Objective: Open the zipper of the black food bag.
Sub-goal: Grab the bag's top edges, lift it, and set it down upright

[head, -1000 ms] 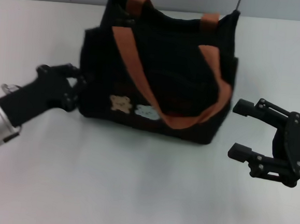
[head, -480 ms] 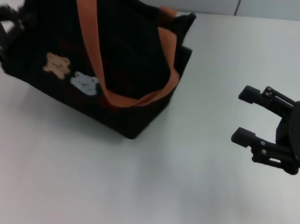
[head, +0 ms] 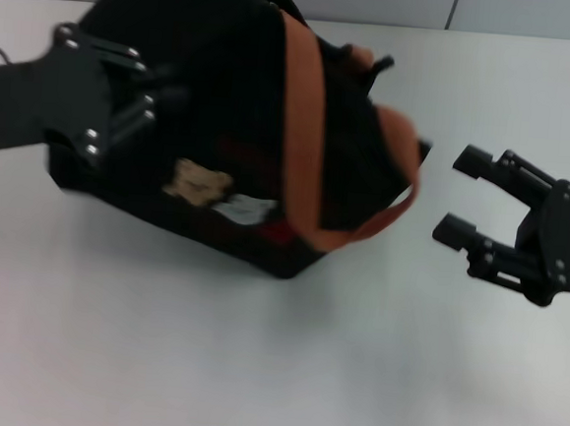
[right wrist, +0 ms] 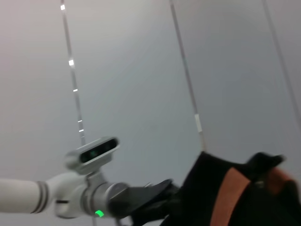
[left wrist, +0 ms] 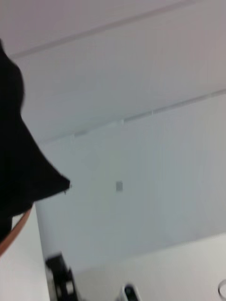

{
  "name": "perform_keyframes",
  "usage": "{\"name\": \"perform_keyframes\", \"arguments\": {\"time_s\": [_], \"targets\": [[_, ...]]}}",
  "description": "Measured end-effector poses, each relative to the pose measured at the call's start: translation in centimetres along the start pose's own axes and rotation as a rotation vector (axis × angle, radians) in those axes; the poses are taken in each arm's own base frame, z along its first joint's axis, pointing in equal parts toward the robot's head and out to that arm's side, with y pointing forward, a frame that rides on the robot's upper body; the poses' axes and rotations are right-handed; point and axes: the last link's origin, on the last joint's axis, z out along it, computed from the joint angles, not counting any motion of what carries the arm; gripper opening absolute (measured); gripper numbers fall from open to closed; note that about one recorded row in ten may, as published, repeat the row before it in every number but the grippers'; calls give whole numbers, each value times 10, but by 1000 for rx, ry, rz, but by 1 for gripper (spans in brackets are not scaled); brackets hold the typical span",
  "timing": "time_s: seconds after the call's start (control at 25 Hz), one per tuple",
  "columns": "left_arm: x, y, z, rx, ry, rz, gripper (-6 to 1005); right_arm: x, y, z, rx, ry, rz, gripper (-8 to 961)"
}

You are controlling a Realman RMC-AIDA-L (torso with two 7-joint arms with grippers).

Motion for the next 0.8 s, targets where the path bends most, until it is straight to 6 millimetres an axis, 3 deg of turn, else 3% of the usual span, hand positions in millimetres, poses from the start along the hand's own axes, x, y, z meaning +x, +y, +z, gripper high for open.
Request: {"name": "perform_keyframes", "arguments": {"time_s": [0.2, 0.44, 0.64, 0.8], "targets": [[-1, 0, 20, -51, 3, 7, 99, 5, -11, -6, 153, -37, -25, 841], [0, -5, 20, -16, 19, 24, 97, 26, -36, -13, 509, -89, -36, 841], [2, -6, 15, 7, 29, 31, 96, 32, -47, -8, 587, -84, -2, 841], [4, -9, 8, 33, 40, 36, 96, 40, -57, 9, 613, -43, 50, 841]]}}
